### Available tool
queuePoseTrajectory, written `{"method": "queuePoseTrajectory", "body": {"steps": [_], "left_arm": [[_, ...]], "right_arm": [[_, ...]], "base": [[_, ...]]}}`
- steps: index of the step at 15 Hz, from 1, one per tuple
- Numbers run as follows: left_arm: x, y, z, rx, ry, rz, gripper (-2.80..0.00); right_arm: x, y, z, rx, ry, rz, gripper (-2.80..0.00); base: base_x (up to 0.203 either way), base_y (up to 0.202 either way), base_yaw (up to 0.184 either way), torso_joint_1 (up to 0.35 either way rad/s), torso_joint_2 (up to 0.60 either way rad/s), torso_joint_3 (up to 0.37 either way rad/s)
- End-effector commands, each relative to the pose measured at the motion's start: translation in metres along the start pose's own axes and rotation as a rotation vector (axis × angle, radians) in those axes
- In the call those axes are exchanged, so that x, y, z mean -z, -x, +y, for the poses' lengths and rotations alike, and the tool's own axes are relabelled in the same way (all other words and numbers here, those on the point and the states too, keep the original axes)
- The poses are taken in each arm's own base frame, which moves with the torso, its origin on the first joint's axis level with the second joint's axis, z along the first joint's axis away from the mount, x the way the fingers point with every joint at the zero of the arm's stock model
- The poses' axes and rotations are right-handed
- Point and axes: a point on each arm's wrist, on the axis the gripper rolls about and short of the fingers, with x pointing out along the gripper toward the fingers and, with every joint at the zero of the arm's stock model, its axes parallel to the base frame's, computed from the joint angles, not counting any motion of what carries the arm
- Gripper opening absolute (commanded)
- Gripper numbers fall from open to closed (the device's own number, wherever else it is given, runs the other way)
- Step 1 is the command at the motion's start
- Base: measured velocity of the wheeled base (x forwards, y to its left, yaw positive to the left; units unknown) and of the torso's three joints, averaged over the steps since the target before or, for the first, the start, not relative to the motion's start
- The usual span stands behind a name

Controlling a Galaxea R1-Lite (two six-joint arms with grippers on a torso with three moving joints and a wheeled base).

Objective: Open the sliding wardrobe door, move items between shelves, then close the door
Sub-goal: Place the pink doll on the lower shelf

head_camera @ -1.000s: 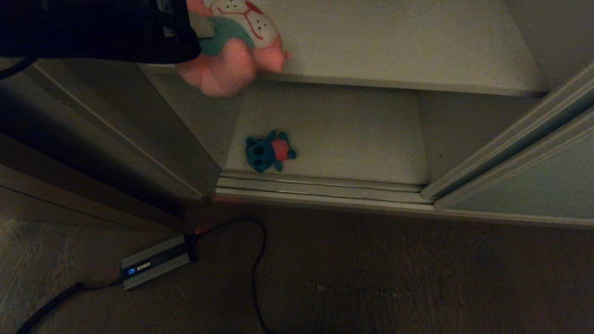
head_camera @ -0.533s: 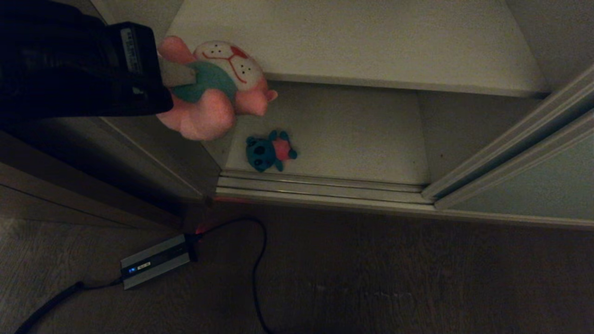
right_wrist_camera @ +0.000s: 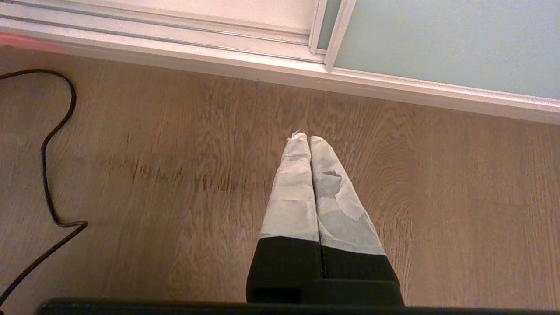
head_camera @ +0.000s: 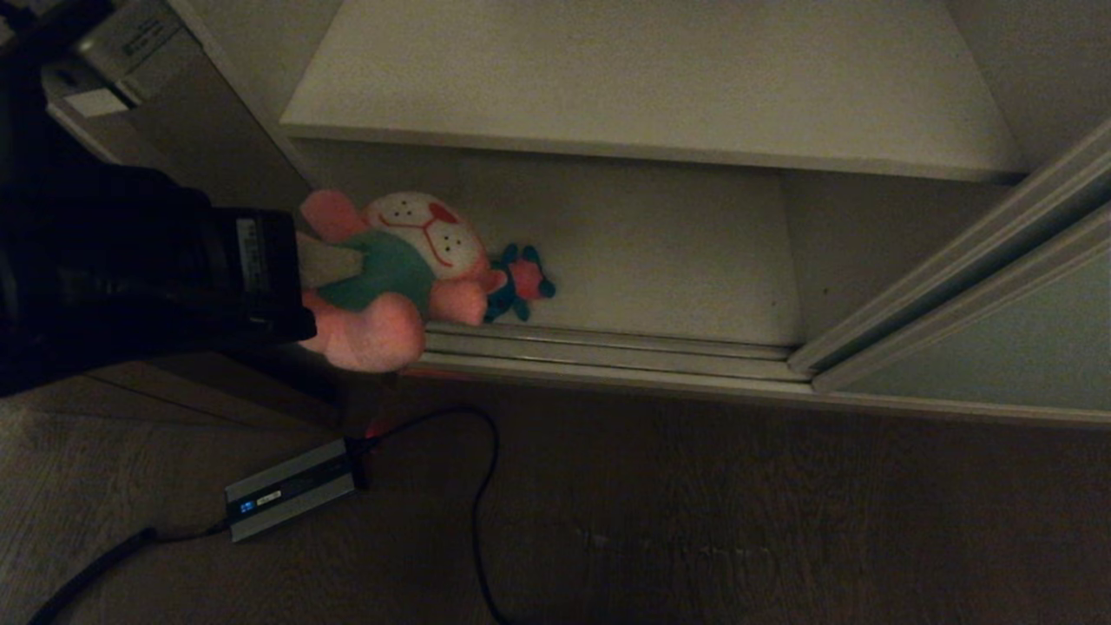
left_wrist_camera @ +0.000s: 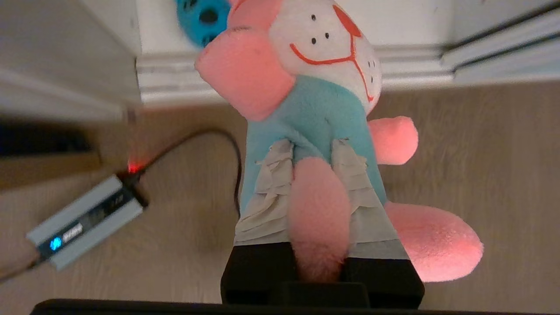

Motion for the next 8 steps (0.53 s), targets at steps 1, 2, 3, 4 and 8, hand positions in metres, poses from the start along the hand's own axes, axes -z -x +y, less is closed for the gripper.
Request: {"method": "queuePoseTrajectory", "body": {"steps": [1, 2, 3, 4, 8], "left_arm": [[0.018, 0.003, 0.004, -0.008, 0.002, 0.043, -2.80], [0.026, 0.001, 0.004, -0.012, 0.004, 0.069, -2.80], [0.032, -0.001, 0.005, -0.015, 0.004, 0.090, -2.80], [0.036, -0.002, 0.005, -0.014, 0.004, 0.103, -2.80], [0.055, -0.015, -0.002, 0.017, -0.007, 0.113, -2.80]], "right_arm": [[0.001, 0.000, 0.000, 0.001, 0.000, 0.006, -2.80], [0.001, 0.000, 0.000, 0.001, 0.000, 0.006, -2.80], [0.001, 0.000, 0.000, 0.000, 0.000, 0.006, -2.80], [0.001, 0.000, 0.000, 0.000, 0.000, 0.006, -2.80], [0.001, 0.000, 0.000, 0.001, 0.000, 0.006, -2.80]], "base": [[0.000, 0.000, 0.000, 0.000, 0.00, 0.000], [0.000, 0.000, 0.000, 0.000, 0.00, 0.000], [0.000, 0.000, 0.000, 0.000, 0.00, 0.000], [0.000, 0.000, 0.000, 0.007, 0.01, -0.051], [0.000, 0.000, 0.000, 0.005, 0.00, -0.160]]}}
